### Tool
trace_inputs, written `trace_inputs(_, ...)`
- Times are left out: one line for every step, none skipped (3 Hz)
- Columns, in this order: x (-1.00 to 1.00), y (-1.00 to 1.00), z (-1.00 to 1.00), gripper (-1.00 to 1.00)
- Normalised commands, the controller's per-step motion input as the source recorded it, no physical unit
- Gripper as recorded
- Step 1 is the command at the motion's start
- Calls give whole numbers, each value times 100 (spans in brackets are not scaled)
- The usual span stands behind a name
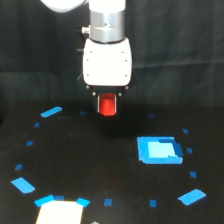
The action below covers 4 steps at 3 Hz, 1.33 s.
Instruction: Pick up the red object from the table
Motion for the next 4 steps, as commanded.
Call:
trace_inputs(-12, 55, 100, -100)
trace_inputs(17, 53, 54, -97)
trace_inputs(-32, -29, 21, -100)
trace_inputs(-29, -24, 17, -100)
